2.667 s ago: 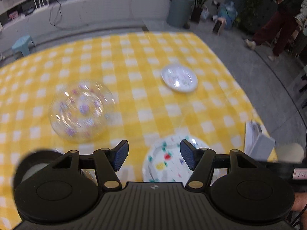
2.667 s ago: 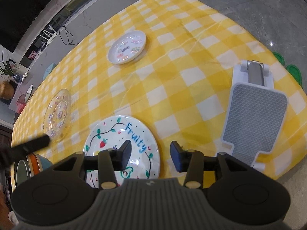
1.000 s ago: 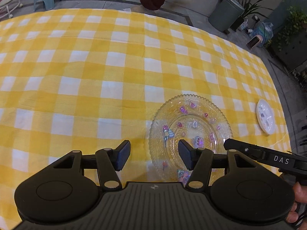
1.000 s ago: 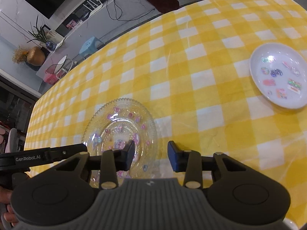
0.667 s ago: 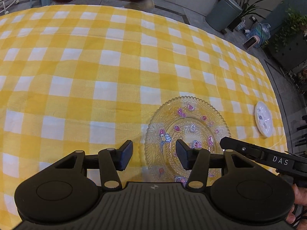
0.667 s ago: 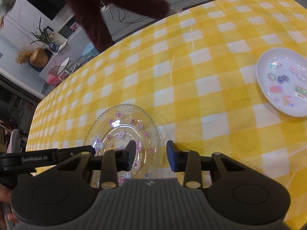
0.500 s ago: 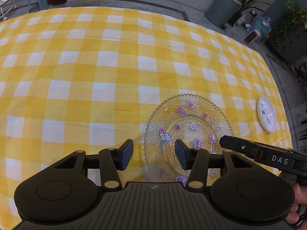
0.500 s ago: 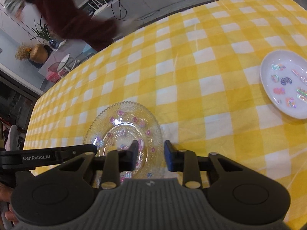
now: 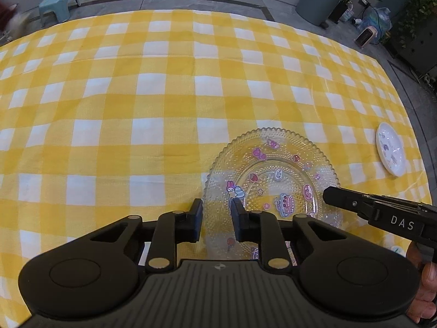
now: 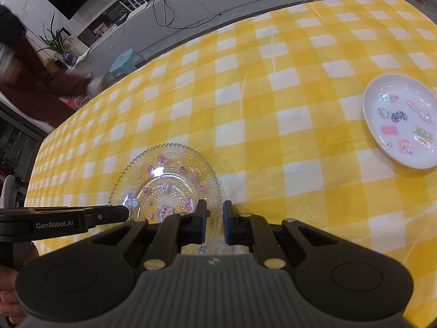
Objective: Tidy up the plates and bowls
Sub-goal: 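Close the left tool on the glass plate rim while the right tool grips it, then lift the clear glass plate with both tools and carry it toward the bowl stack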
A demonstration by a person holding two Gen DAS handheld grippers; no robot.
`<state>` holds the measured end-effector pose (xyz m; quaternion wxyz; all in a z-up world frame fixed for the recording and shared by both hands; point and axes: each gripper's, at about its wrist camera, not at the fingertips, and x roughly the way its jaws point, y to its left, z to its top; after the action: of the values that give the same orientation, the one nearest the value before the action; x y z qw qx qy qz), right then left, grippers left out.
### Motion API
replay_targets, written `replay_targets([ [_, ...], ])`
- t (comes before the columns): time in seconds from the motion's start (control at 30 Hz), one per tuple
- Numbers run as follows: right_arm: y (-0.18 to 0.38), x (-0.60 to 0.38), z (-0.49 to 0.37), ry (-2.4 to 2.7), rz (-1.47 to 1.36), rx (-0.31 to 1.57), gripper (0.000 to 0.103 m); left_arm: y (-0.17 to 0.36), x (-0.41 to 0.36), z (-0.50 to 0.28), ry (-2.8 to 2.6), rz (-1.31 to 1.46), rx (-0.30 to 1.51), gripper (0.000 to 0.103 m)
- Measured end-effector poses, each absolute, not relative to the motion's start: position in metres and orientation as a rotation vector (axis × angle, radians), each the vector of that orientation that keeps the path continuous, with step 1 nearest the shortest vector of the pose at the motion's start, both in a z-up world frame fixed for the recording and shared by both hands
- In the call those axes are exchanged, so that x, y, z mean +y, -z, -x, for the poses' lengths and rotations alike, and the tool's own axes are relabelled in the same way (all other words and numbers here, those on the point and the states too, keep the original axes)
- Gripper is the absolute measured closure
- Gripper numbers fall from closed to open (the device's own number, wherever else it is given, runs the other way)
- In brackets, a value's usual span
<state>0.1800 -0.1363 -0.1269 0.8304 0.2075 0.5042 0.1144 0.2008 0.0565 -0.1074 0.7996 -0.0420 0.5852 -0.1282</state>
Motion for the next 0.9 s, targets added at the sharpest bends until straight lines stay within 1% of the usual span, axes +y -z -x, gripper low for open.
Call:
replay_targets([
  [0.43, 0.106, -0.159, -0.171, -0.216, -0.489, 1.044, 0.095, 0.092, 0.041, -0.199, 0.281, 0.055, 1.248, 0.079],
  [0.9, 0.085, -0.192, -0.139, -0.161, -0.509, 1.042, 0.095, 0.072, 0.015, -0.173, 0.321, 0.054, 1.237, 0.079],
])
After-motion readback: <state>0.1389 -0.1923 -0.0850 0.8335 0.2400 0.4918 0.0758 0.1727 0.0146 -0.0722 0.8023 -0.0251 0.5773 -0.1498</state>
